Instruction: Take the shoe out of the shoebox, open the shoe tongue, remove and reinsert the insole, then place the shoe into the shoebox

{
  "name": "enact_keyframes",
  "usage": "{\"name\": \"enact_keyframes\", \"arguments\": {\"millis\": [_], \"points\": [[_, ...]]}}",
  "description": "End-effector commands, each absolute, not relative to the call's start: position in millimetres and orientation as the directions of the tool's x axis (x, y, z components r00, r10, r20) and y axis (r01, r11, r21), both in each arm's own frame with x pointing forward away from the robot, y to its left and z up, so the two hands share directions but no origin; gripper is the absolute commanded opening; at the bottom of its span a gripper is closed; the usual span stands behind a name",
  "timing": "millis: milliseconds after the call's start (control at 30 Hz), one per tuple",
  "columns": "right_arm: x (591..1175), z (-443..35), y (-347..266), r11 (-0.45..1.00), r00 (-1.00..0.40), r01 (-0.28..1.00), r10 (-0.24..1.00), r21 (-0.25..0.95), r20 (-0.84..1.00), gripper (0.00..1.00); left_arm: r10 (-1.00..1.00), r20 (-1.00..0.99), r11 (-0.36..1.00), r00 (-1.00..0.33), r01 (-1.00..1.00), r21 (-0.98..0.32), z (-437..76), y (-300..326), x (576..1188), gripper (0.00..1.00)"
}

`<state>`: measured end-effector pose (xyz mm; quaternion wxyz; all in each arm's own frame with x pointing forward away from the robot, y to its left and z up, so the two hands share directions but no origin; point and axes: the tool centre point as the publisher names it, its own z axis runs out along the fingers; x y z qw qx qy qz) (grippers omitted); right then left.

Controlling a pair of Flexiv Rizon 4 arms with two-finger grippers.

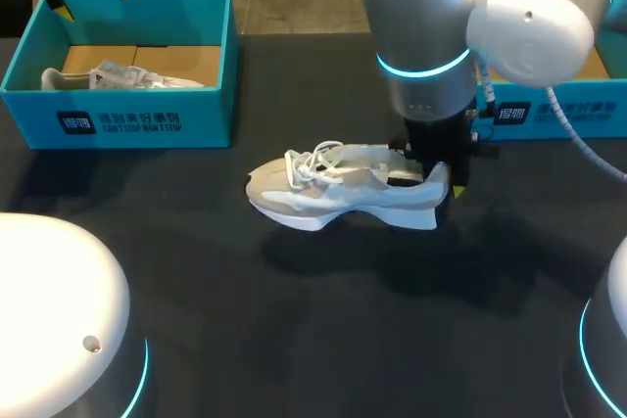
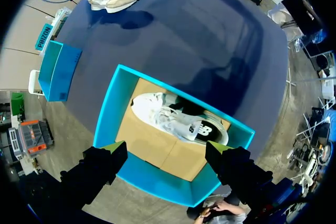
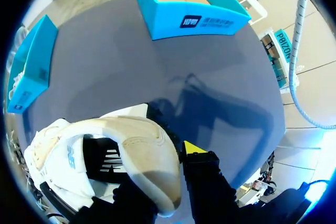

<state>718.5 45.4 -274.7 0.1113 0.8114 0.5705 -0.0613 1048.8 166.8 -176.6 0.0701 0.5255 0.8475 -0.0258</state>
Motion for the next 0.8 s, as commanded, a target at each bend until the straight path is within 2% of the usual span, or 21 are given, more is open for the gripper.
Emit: {"name": "enact_keyframes", "arguments": {"millis": [33, 800], "points": [[719.8, -290.0, 44.3, -0.316, 0.326, 0.945, 0.923, 0.083, -0.205, 0.00, 0.887, -0.145, 0.446, -0.438, 0.894, 0.031, -176.5, 166.7, 1048.6, 1.00], [721.7, -366.9, 53.3, -0.276, 0.289, 0.957, 0.926, 0.088, -0.242, 0.00, 0.887, -0.145, 0.446, -0.438, 0.894, 0.031, -176.5, 166.7, 1048.6, 1.00]]}}
